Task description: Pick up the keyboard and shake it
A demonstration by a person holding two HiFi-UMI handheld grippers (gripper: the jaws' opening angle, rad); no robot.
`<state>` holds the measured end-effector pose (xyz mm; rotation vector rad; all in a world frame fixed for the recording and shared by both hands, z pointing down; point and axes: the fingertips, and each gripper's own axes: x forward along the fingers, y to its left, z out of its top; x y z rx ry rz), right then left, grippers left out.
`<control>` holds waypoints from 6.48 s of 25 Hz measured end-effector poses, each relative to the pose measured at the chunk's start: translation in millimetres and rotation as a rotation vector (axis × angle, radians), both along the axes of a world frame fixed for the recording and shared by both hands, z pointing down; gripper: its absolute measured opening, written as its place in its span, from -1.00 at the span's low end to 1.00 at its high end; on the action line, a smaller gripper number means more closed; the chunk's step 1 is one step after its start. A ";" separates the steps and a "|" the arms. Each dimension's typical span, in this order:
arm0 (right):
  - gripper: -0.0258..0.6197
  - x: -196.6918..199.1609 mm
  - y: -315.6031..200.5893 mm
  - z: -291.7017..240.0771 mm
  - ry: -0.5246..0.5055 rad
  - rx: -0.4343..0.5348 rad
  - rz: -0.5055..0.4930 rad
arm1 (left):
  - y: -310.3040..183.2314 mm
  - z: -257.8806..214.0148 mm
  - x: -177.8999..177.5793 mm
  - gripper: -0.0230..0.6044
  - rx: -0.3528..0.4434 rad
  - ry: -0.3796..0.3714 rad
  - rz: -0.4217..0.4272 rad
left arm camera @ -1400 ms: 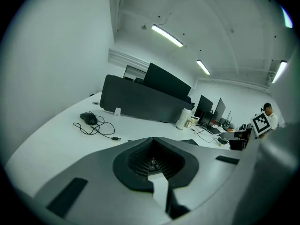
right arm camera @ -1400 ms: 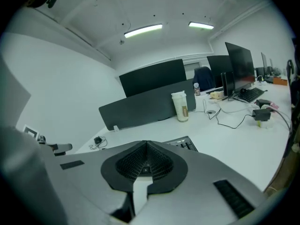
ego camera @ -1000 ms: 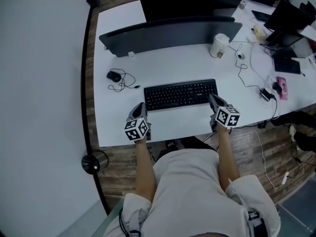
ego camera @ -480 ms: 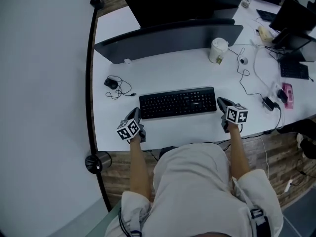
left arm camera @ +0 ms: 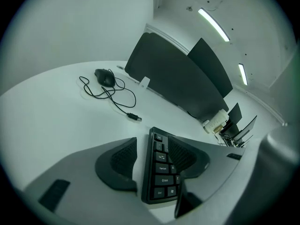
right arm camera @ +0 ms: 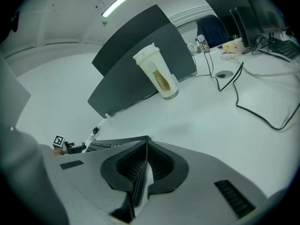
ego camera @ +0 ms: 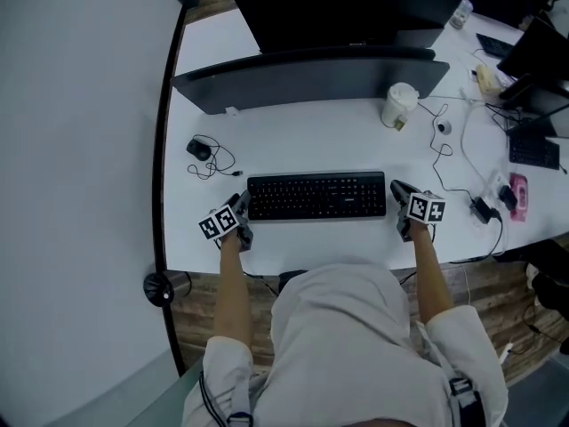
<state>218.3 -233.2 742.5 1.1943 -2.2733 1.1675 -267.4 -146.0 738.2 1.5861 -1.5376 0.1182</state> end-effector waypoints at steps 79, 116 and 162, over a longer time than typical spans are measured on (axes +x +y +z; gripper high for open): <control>-0.41 0.8 -46.4 10.6 -0.063 0.033 0.121 | 8.2 -87.7 42.2 -0.12 0.466 1.369 -0.262; -0.11 -20.4 -23.0 -12.3 -0.219 0.088 -0.367 | 26.9 -56.2 107.0 -0.56 0.276 0.428 0.467; -0.55 -62.6 -9.3 -194.5 0.361 0.529 -1.378 | 4.3 -133.4 127.8 -0.56 0.408 -0.466 1.180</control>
